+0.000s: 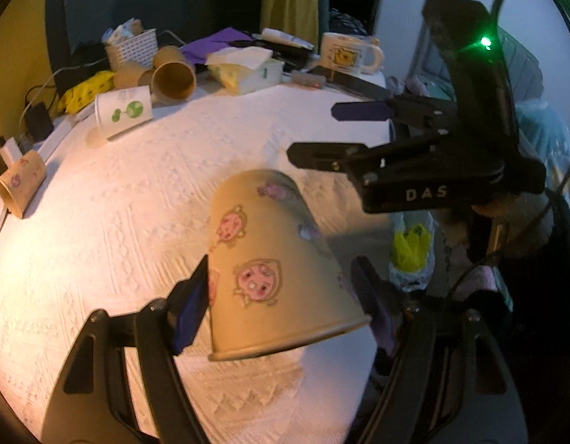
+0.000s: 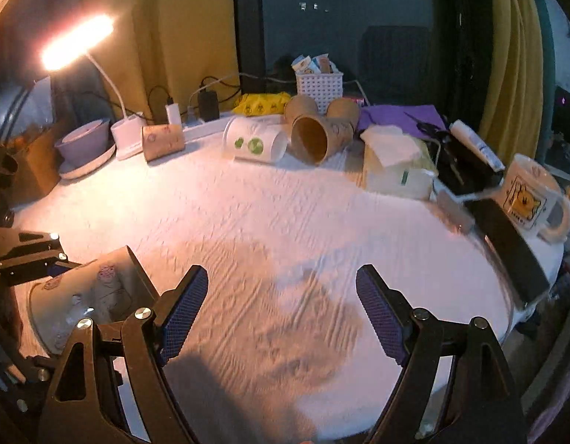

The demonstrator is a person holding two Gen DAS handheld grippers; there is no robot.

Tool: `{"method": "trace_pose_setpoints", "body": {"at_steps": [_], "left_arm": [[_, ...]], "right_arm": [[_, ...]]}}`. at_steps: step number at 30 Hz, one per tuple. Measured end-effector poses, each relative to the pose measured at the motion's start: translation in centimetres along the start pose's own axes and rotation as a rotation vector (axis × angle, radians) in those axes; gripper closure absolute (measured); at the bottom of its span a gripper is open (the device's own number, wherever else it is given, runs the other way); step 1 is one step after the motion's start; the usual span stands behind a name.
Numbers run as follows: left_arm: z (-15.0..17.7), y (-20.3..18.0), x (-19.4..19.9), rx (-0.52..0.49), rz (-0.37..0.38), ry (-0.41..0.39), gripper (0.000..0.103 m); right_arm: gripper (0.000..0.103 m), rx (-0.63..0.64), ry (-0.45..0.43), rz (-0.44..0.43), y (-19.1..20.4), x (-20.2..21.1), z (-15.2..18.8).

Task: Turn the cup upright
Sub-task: 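Lift the pig-print cup with the right gripper and carry it over open table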

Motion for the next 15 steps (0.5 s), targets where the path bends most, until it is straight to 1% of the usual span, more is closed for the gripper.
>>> {"method": "trace_pose_setpoints", "body": {"at_steps": [4, 8, 14, 15], "left_arm": [[0.5, -0.3, -0.8, -0.035, 0.013, 0.014, 0.027], [0.3, -0.6, -2.0, -0.088, 0.011, 0.032, 0.027], [0.3, -0.4, -2.7, -0.149, -0.045, 0.046, 0.025], [0.4, -0.2, -2.8, -0.15, -0.051, 0.051, 0.024]], "right_arm": [[0.018, 0.014, 0.008, -0.024, 0.2, -0.2, 1.0], [0.018, 0.054, 0.011, -0.078, 0.4, -0.9, 0.9], [0.018, 0.1, 0.047, -0.127, 0.5, -2.7, 1.0], [0.018, 0.111, 0.053, -0.137, 0.6, -2.8, 1.1]]}}
Point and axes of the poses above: each gripper's, at about its wrist camera, not at the fingertips, and x roughly against the way its jaws point, y to its left, z to its underside, the point moved 5 cm from there along -x, roughly the way its jaws point, and after that the axes turned 9 degrees about -z, right-handed, at the moved point
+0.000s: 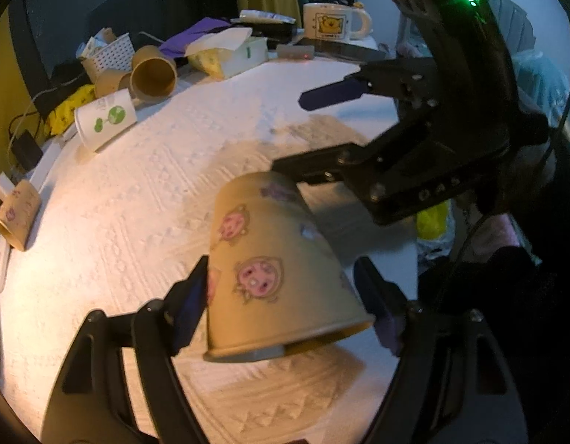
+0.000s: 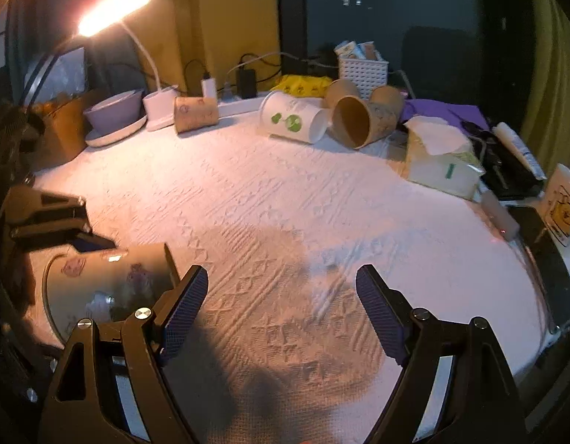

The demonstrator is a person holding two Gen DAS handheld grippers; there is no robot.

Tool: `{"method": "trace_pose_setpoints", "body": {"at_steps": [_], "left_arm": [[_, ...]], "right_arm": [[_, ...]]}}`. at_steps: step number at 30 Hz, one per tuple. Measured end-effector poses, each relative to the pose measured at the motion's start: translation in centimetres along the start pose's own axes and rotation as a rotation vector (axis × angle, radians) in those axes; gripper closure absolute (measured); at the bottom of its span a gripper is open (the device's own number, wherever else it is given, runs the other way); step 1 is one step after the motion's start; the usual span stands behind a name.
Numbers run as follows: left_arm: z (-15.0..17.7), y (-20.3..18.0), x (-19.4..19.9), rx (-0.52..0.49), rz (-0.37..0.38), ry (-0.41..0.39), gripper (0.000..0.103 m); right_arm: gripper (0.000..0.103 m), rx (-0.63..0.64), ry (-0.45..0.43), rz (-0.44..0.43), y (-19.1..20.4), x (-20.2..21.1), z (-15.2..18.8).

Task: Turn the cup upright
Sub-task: 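Lift the pig-print cup with the right gripper and carry it over open table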

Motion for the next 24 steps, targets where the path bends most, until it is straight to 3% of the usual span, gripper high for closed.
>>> {"method": "trace_pose_setpoints", "body": {"at_steps": [11, 16, 24], "left_arm": [[3.2, 2.8, 2.5, 0.074, -0.09, 0.042, 0.021], [5.8, 4.7, 4.3, 0.175, -0.135, 0.048, 0.021], [10.0, 7.7, 7.2, 0.377, -0.176, -0.014, 0.021]], "right_arm": [[0.018, 0.066, 0.047, -0.084, 3.3, -0.2, 1.4], [0.018, 0.113, 0.08, -0.114, 5.2, -0.2, 1.9], [0.018, 0.273, 0.145, -0.151, 8.7, 0.7, 1.7]]}}
Point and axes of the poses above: each gripper's, at about its wrist camera, not at the fingertips, and x roughly against the way its jaws point, y to its left, z to its underside, the point moved 5 cm from there along -x, roughly the way its jaws point, and after that the axes turned 9 degrees about -z, right-handed, at the moved point
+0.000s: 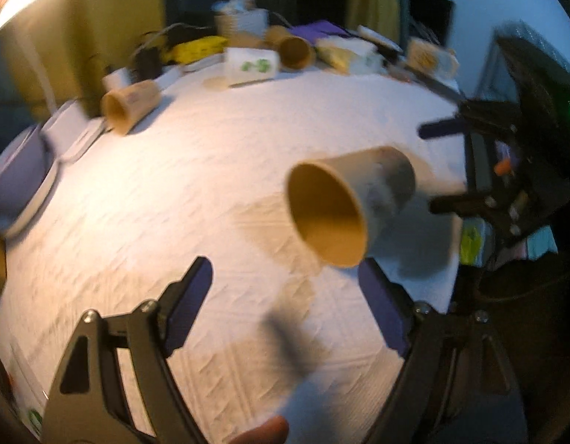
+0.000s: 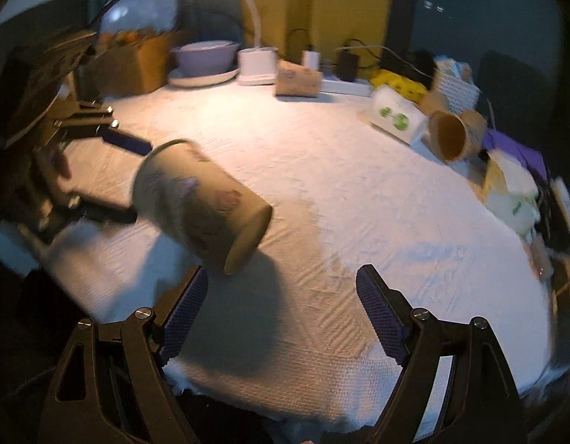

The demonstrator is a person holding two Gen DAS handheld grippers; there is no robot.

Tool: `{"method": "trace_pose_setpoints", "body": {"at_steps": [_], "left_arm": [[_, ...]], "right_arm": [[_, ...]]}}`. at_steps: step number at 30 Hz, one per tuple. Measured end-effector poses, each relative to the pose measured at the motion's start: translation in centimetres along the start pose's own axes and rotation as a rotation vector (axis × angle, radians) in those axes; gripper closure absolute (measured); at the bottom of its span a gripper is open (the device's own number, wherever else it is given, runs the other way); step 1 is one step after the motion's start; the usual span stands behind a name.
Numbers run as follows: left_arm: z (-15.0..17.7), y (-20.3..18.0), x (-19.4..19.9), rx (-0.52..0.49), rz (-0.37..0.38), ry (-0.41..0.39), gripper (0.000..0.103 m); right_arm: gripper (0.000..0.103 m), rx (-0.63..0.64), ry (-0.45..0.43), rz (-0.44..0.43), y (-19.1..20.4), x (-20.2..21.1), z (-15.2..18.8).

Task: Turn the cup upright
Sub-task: 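Lift the pig-print cup with the right gripper and carry it over open table, then rotate the right gripper so the held cup turns rim-up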

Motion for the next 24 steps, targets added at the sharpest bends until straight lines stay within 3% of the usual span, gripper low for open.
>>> {"method": "trace_pose_setpoints", "body": {"at_steps": [8, 17, 24], "left_arm": [[2.0, 3.6, 3.1, 0.235, 0.024, -0.126, 0.021], [4.4, 5.1, 3.2, 0.339, 0.063, -0.124, 0.021], [4.8, 5.8, 3.1, 0.391, 0.101, -0.141, 0.021]], "right_arm": [[0.018, 0.205, 0.096, -0.032, 3.7, -1.1, -3.4], [0.018, 0.392, 0.244, -0.023, 6.3, -4.8, -5.7], [0.018, 0.536, 0.411, -0.044, 7.9, -7.8, -5.8]]}}
Point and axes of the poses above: each gripper's, at about its wrist camera, not at the fingertips, and x roughly against the way its jaws point, y to its left, z to its underside, the point moved 5 cm from there along -x, roughly the way its jaws point, and after that the axes turned 9 degrees about -z, right-handed, at the moved point
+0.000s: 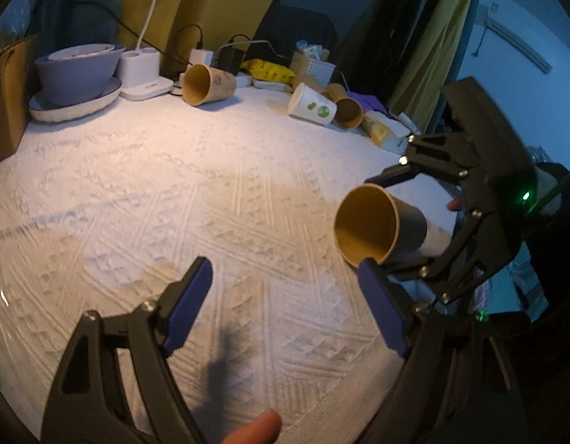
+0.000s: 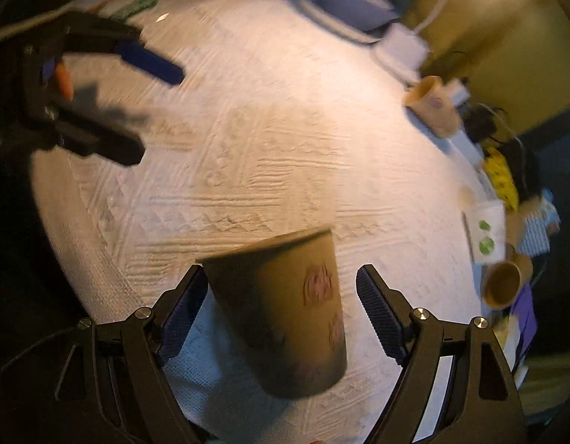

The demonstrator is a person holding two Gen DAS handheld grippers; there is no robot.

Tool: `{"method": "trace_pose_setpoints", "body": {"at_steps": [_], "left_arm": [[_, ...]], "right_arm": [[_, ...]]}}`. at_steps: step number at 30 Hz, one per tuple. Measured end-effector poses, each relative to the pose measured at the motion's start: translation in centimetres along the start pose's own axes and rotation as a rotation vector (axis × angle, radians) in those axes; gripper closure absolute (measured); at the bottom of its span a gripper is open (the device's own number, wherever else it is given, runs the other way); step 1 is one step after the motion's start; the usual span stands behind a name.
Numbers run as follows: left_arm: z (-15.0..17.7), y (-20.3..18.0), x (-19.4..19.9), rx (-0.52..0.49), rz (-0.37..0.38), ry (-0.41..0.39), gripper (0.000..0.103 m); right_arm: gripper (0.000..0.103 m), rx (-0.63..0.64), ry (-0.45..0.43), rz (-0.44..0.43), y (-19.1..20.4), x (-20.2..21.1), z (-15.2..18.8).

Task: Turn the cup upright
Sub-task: 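Rotate the right gripper so the held cup turns rim-up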

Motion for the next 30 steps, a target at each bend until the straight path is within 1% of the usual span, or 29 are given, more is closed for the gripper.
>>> {"method": "trace_pose_setpoints", "body": {"at_steps": [4, 5, 6, 7, 9, 11, 14, 17, 20, 23, 27, 30], "left_arm": [[0.1, 0.3, 0.0, 0.018, 0.01, 0.002, 0.021], [0.1, 0.3, -0.1, 0.018, 0.011, 0.002, 0.021], [0.1, 0.3, -0.1, 0.018, 0.009, 0.002, 0.021], [0.1, 0.3, -0.1, 0.019, 0.01, 0.003, 0.021], [0.1, 0.2, -0.1, 0.02, 0.008, 0.004, 0.021], [0.1, 0.2, -0.1, 0.02, 0.003, 0.003, 0.021], [-0.1, 0.2, -0.1, 0.025, -0.008, -0.001, 0.021], [-0.5, 0.4, -0.1, 0.049, -0.019, -0.024, 0.021], [-0.8, 0.7, -0.1, 0.079, -0.036, -0.045, 0.021], [-1.1, 1.3, -0.3, 0.123, -0.044, -0.048, 0.021], [-1.3, 1.9, -0.6, 0.156, -0.06, -0.048, 0.021], [-1.4, 1.9, -0.9, 0.161, -0.066, -0.043, 0.021]], "right_arm": [[0.018, 0.036, 0.08, -0.016, 0.1, -1.3, -0.5], [0.021, 0.037, 0.097, -0.021, 0.1, -1.6, -0.5], [0.025, 0.034, 0.111, -0.038, 0.0, -1.8, -0.5], [0.033, 0.029, 0.118, -0.055, 0.1, -1.8, -0.5], [0.033, 0.017, 0.117, -0.071, -0.1, -1.6, -0.6], [0.034, -0.002, 0.097, -0.073, -0.5, -1.1, -0.7], [0.034, -0.049, 0.048, -0.08, -1.1, -0.4, -0.9], [0.034, -0.122, -0.019, -0.083, -2.3, 0.0, -1.5], [0.034, -0.218, -0.121, -0.085, -4.1, 0.1, -2.4], [0.034, -0.351, -0.263, -0.097, -6.1, 0.2, -3.5], [0.034, -0.451, -0.413, -0.113, -7.3, 0.9, -4.1], [0.034, -0.5, -0.479, -0.106, -8.2, 1.2, -3.8]]}}
Point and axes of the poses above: each gripper's, at about its wrist camera, not at the fingertips, and x roughly against the way its jaws point, y to its left, z to its underside, the point moved 5 cm from there along -x, roughly the way its jaws point, and after that the axes turned 9 degrees about -z, right-handed, at the moved point
